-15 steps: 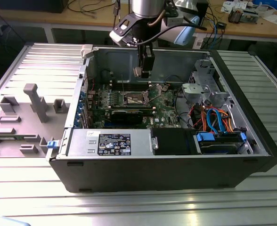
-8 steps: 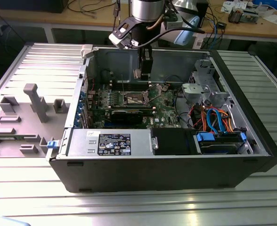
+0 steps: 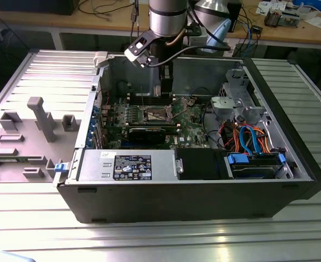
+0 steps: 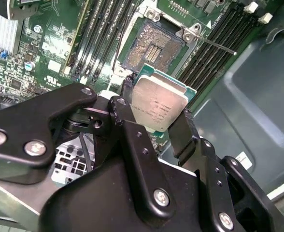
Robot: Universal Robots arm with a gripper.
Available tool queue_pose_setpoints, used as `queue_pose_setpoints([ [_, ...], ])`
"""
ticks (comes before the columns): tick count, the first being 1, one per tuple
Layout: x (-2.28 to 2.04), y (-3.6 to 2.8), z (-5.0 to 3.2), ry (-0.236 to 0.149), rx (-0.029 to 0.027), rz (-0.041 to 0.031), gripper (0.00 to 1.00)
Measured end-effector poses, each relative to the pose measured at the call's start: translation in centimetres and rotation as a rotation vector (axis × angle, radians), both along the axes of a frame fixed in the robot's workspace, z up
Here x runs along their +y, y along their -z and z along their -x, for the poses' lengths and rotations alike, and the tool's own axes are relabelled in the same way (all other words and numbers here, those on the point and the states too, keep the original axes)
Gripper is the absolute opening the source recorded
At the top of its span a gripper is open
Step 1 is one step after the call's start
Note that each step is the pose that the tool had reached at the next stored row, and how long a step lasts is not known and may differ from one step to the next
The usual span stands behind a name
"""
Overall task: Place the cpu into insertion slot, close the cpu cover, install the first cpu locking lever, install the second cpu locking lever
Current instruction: 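Place the cpu into insertion slot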
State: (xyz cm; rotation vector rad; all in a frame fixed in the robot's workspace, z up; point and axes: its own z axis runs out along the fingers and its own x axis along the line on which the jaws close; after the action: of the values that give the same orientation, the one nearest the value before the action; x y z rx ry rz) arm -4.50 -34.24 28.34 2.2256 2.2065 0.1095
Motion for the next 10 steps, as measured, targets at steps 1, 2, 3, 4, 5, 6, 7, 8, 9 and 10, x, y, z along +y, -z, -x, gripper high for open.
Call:
queue_pose_setpoints([
  [1,0.0,0.08,0.04,-0.001,-0.0011,0.0,0.54],
  [2,0.0,0.17,0.13,-0.003,-0.0054,0.0002,0.54],
  [3,0.0,0.29,0.26,-0.005,-0.0102,-0.0001,0.54],
  [4,0.0,0.5,0.31,-0.005,-0.0116,-0.0002,0.54],
  [5,0.0,0.63,0.32,-0.005,-0.0116,0.0,0.54],
  [6,0.01,0.78,0.35,-0.005,-0.0117,0.0,0.54],
  [7,0.02,0.89,0.36,-0.005,-0.0118,0.0,0.54],
  [8,0.04,1.05,0.38,-0.005,-0.0117,0.0001,0.54],
  [9,0.1,1.41,0.43,-0.005,-0.0118,0.0,0.54],
  [10,0.15,1.63,0.46,-0.005,-0.0118,0.0,0.54],
])
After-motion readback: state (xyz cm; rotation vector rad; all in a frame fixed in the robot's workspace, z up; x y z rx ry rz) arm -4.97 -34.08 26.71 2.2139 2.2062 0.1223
